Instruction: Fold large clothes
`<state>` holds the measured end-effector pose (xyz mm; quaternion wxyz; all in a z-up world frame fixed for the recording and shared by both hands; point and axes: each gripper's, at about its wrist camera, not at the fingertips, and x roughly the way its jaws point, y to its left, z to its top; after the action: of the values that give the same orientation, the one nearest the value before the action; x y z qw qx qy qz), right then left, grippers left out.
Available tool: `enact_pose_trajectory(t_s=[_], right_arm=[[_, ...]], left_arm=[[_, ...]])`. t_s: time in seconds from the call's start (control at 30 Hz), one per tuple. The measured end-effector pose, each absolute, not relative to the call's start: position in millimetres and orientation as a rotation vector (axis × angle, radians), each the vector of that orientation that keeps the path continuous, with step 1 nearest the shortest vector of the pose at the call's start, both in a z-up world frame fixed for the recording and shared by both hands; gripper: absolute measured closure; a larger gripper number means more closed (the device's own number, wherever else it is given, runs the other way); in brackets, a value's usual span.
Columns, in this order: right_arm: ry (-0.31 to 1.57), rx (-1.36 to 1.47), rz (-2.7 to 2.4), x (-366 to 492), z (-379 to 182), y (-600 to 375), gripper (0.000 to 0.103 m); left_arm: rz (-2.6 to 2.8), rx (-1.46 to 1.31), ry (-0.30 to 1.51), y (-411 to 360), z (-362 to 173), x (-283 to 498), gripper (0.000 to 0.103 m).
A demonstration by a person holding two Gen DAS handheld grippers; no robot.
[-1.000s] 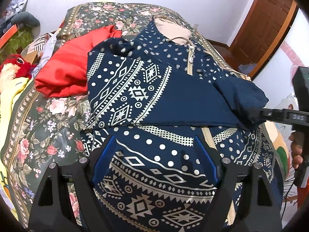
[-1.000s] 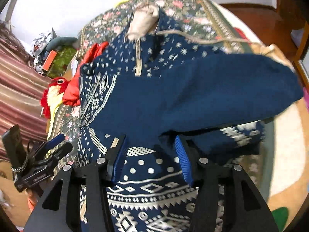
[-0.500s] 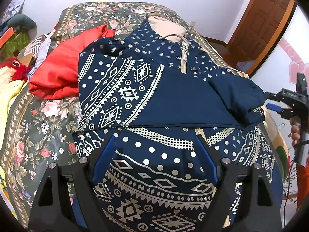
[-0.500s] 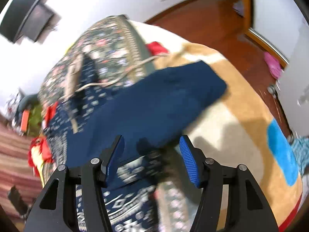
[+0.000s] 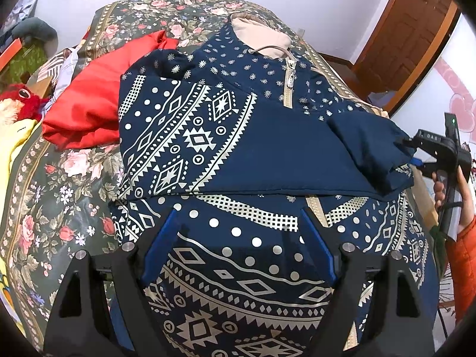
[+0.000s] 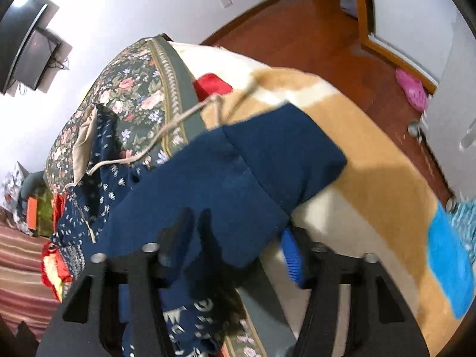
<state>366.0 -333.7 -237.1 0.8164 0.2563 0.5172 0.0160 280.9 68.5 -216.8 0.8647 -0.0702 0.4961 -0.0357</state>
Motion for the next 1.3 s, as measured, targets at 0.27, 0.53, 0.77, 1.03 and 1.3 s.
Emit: enact_pose_trajectory(t_s=[0.27, 0.53, 0.77, 1.03, 1.3], right_arm=[[0.999, 0.414, 0.198, 370.3, -188.1, -284.2, 0.096], [0.876, 0.295, 0.456, 354.2, -110.4, -181.5, 0.096], [0.914, 0.242, 0.665, 338.3, -97.8, -72.8, 0.096], [1.125, 0.072, 0.741, 309.9, -172.5, 18.5, 0.096], [1.415, 0.045, 0.679, 296.5, -242.5, 30.9, 0.076]], left_arm=[[-0.076, -0.16, 1.013, 75.5, -211.3, 276.3, 0.022], [-0.059, -0.201, 0.964, 97.8, -199.7, 262.1, 0.022], [-0.022, -0.252, 0.912, 134.0, -189.0, 240.5, 0.022], [0.053, -0.313, 0.897, 184.8, -189.7, 212.2, 0.022], [0.094, -0.351, 0.922, 207.7, -202.9, 197.5, 0.022]])
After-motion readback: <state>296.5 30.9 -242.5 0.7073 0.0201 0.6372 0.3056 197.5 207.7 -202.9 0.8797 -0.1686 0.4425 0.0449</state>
